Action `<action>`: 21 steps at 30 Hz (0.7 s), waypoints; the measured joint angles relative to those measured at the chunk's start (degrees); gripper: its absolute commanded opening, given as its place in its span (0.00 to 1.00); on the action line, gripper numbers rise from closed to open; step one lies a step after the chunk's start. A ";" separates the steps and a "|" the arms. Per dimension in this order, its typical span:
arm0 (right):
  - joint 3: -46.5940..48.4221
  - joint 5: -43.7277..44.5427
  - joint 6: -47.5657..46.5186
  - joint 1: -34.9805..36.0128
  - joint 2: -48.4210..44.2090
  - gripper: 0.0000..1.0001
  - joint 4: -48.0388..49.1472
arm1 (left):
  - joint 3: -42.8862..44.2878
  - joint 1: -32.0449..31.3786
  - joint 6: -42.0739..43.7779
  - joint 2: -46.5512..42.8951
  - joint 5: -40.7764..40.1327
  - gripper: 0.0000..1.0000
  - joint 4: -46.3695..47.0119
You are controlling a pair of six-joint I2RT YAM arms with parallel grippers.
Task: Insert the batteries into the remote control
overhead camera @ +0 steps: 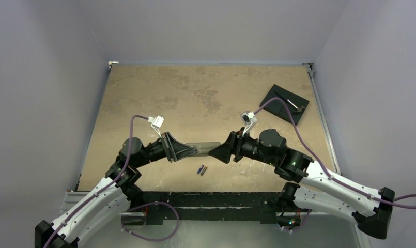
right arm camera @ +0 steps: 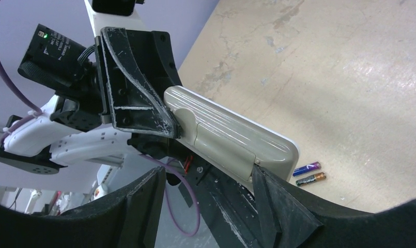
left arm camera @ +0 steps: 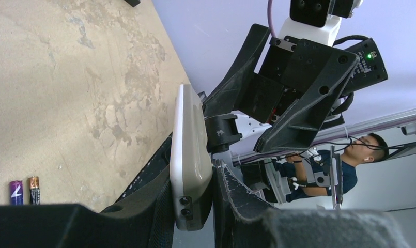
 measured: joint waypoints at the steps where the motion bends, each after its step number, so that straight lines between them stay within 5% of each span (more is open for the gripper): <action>1: 0.00 0.07 -0.02 0.02 0.15 0.70 0.00 | 0.00 0.00 -0.11 0.11 0.00 0.00 0.00; 21: 0.00 1.01 0.02 0.02 1.81 0.70 0.52 | -0.70 0.13 -0.72 0.92 -0.24 0.00 1.09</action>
